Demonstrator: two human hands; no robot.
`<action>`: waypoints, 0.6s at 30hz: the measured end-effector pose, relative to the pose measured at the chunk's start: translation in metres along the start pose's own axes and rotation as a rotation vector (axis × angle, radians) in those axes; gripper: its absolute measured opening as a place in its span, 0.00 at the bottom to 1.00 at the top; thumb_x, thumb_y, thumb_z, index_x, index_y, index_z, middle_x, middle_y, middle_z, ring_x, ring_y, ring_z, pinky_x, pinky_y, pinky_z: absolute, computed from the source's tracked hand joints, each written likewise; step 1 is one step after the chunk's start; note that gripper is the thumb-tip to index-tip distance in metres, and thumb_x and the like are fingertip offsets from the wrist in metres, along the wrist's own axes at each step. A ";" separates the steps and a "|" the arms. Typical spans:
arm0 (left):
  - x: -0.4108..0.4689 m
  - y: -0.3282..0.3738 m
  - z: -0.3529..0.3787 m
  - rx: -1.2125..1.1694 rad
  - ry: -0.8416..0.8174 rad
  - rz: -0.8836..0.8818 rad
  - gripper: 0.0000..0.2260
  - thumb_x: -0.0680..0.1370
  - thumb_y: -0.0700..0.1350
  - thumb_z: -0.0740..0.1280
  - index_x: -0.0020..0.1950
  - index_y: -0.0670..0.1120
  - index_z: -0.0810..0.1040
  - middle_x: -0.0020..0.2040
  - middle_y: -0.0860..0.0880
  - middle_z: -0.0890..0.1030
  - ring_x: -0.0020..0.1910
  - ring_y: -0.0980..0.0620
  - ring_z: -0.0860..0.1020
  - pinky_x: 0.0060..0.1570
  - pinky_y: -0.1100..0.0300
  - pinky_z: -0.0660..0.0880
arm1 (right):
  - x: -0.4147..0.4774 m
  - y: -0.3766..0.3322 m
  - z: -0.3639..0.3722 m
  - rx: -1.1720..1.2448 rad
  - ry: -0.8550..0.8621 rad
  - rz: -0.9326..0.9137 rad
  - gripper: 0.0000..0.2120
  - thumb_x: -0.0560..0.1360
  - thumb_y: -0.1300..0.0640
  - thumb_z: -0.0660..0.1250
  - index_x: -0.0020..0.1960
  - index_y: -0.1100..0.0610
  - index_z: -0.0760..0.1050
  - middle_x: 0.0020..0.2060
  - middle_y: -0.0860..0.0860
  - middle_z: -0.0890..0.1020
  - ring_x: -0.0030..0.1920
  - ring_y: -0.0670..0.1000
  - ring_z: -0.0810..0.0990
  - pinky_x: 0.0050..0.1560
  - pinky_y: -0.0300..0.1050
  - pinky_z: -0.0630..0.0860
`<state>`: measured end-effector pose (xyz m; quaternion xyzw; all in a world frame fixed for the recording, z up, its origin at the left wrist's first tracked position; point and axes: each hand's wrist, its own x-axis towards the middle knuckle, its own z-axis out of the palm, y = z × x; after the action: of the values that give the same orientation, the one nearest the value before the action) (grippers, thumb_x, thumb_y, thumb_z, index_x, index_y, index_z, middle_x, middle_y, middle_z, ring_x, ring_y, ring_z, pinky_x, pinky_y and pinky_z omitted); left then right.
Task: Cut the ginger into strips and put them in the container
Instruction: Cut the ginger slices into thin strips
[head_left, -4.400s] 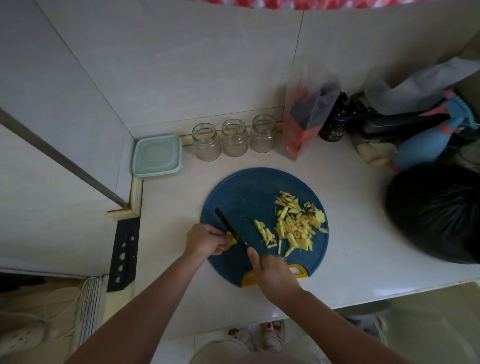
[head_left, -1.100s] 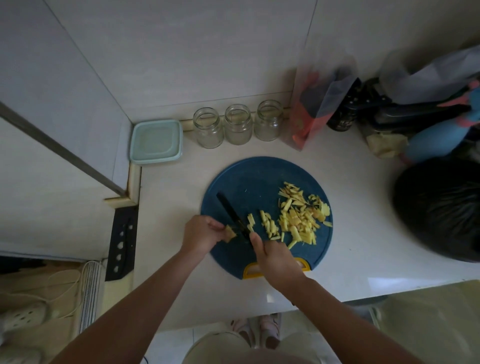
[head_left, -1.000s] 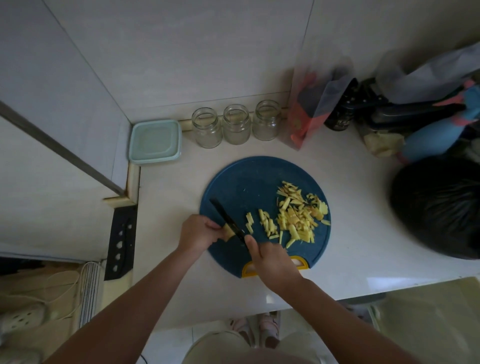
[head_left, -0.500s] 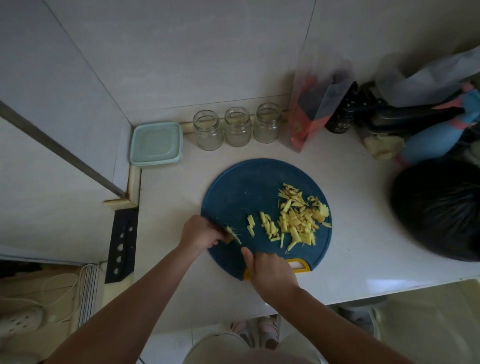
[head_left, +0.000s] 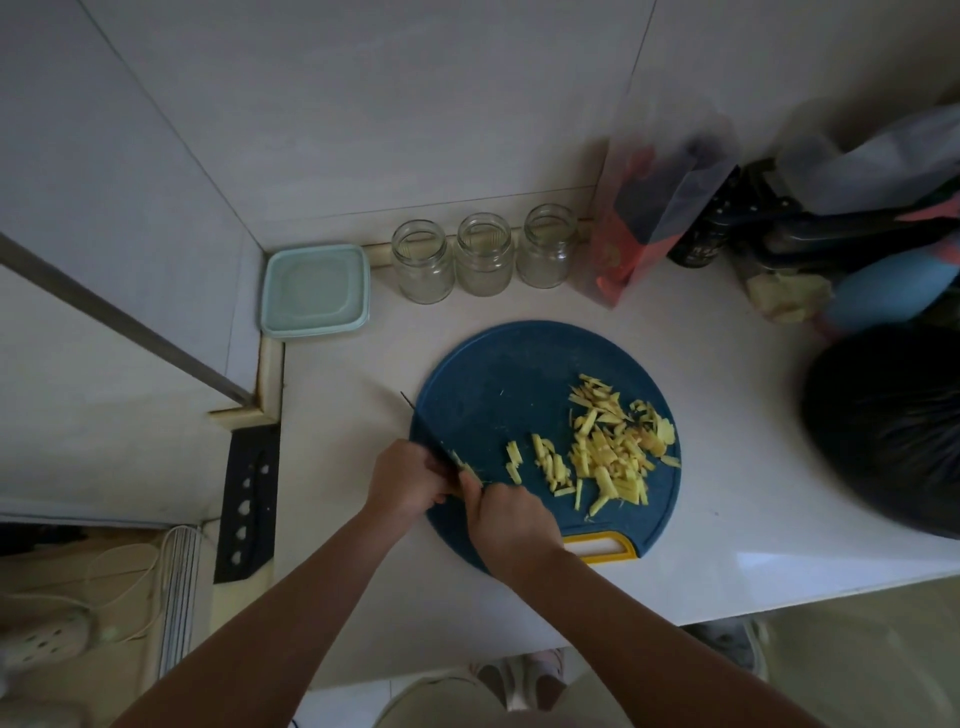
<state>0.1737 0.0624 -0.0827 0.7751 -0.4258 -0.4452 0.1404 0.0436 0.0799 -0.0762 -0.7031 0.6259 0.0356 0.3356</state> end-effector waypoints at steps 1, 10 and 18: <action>0.000 0.000 -0.001 -0.008 -0.005 -0.002 0.05 0.67 0.40 0.76 0.32 0.44 0.82 0.30 0.43 0.82 0.31 0.48 0.82 0.37 0.54 0.81 | 0.004 0.000 0.001 0.007 0.002 0.002 0.31 0.81 0.40 0.43 0.50 0.60 0.77 0.42 0.56 0.81 0.48 0.58 0.81 0.45 0.48 0.75; -0.002 -0.003 -0.003 -0.077 -0.109 -0.173 0.18 0.68 0.53 0.76 0.38 0.38 0.80 0.32 0.45 0.81 0.27 0.54 0.78 0.30 0.65 0.78 | -0.009 0.044 -0.020 0.250 -0.069 -0.055 0.14 0.83 0.50 0.49 0.44 0.49 0.70 0.29 0.51 0.63 0.33 0.53 0.70 0.40 0.51 0.69; -0.001 -0.001 -0.007 -0.088 -0.167 -0.222 0.14 0.67 0.48 0.77 0.38 0.39 0.79 0.33 0.46 0.81 0.29 0.54 0.79 0.32 0.64 0.78 | -0.013 0.062 0.005 -0.059 0.125 -0.288 0.47 0.43 0.58 0.84 0.57 0.62 0.67 0.22 0.51 0.73 0.17 0.47 0.65 0.24 0.37 0.50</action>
<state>0.1791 0.0627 -0.0787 0.7709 -0.3276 -0.5390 0.0880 -0.0132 0.0946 -0.1004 -0.7958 0.5371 -0.0385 0.2769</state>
